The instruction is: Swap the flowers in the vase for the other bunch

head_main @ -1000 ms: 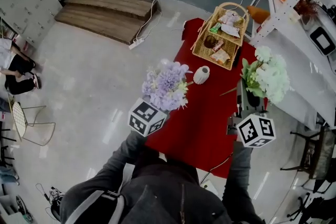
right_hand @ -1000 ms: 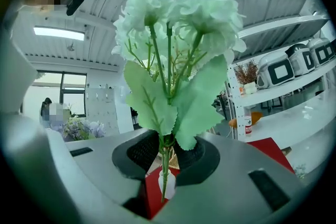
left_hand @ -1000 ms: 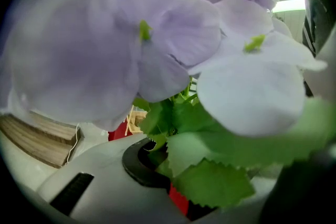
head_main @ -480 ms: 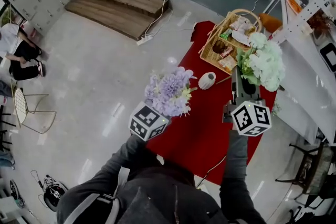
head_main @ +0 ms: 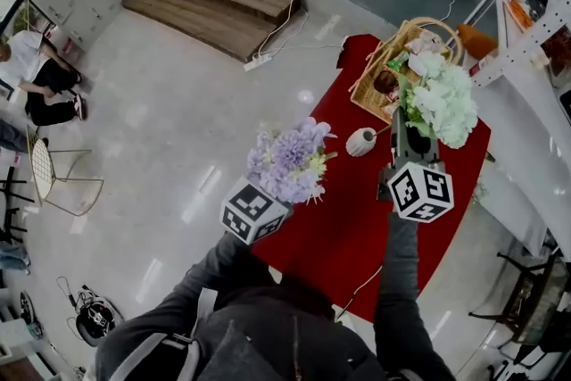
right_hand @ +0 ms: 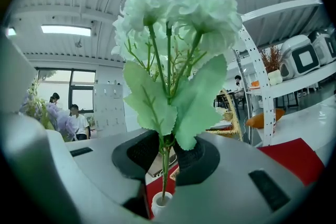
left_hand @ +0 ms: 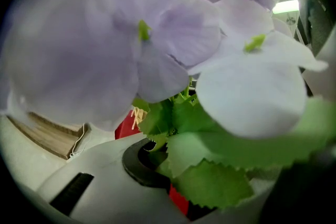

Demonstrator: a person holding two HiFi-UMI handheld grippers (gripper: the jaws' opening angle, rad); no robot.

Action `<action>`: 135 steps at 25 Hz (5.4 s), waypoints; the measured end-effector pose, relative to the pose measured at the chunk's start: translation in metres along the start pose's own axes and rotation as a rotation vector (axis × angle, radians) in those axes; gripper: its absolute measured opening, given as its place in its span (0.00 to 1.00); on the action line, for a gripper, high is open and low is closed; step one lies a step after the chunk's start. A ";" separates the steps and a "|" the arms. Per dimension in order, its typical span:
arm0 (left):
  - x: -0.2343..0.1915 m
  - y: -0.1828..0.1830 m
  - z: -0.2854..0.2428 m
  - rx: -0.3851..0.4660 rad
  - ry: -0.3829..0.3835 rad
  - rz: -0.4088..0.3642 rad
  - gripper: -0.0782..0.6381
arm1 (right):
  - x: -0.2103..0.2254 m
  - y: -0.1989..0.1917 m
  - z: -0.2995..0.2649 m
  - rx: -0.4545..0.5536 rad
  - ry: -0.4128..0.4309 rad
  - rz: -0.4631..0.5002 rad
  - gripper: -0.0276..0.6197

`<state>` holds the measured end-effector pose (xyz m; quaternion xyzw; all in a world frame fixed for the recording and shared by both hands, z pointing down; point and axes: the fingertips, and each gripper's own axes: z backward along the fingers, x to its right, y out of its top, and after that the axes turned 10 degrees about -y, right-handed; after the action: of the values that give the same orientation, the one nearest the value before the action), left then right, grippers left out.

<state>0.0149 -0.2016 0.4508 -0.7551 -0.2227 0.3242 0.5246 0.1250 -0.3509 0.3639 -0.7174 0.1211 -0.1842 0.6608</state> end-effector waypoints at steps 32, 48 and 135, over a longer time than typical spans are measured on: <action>-0.015 -0.018 0.000 -0.036 0.062 0.059 0.18 | -0.020 -0.110 -0.009 -0.099 0.033 0.085 0.16; -0.017 -0.018 0.004 -0.030 0.071 0.067 0.18 | -0.023 -0.124 -0.010 -0.115 0.015 0.121 0.17; 0.074 -0.011 -0.005 -0.032 -0.297 -0.040 0.18 | -0.044 -0.010 0.241 -0.007 -0.230 -0.020 0.06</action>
<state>0.0696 -0.1510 0.4439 -0.7026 -0.3181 0.4180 0.4801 0.1869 -0.1137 0.3548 -0.7373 0.0378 -0.1068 0.6660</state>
